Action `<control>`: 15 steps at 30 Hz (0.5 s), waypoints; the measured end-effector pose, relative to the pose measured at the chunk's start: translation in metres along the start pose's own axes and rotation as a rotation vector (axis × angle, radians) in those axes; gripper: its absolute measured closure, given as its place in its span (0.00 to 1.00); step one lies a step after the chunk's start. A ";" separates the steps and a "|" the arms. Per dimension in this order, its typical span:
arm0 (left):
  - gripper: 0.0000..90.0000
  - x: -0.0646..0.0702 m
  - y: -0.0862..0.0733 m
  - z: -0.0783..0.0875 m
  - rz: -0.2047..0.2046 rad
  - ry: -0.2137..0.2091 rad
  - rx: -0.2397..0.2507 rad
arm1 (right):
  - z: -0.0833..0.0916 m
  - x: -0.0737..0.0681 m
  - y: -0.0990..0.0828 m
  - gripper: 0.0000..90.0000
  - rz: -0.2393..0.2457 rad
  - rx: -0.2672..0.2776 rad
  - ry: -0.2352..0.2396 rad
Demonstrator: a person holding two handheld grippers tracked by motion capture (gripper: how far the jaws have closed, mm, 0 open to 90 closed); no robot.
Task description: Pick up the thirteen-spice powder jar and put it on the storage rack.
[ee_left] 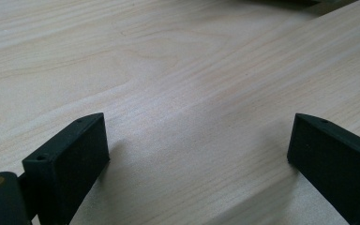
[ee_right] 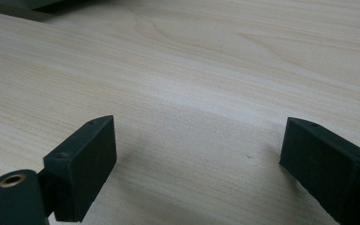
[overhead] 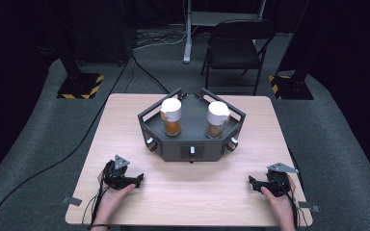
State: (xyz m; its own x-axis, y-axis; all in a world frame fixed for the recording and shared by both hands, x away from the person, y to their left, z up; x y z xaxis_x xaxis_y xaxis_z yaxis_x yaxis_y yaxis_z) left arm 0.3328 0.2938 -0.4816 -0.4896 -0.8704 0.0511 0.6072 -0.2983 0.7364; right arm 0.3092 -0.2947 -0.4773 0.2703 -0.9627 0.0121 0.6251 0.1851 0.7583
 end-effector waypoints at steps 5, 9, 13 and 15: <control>0.06 0.000 0.000 0.000 0.000 0.000 0.000 | -0.001 -0.007 0.002 0.08 0.033 -0.016 -0.024; 0.06 0.000 0.000 0.000 0.000 -0.001 0.000 | -0.002 -0.007 0.002 0.06 0.036 -0.021 -0.020; 0.06 0.000 0.000 0.000 0.000 0.000 0.000 | -0.003 -0.008 0.003 0.04 0.038 -0.025 -0.018; 0.06 0.000 0.000 0.000 -0.003 -0.002 0.000 | -0.003 -0.008 0.004 0.03 0.041 -0.029 -0.017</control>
State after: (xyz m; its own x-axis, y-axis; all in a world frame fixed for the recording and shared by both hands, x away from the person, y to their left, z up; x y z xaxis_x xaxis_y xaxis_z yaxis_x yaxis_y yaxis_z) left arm 0.3329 0.2938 -0.4817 -0.4926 -0.8688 0.0508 0.6058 -0.3005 0.7367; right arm 0.3118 -0.2855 -0.4765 0.2841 -0.9573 0.0536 0.6351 0.2298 0.7375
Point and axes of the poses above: each handheld gripper's, and its own axes: z roughly backward along the jaws, y roughly out of its top, x roughly to its right, the point moved 6 cm from there along -z, roughly forward along the jaws, and after that the axes turned 4 degrees about -y, right-handed, at the moved point
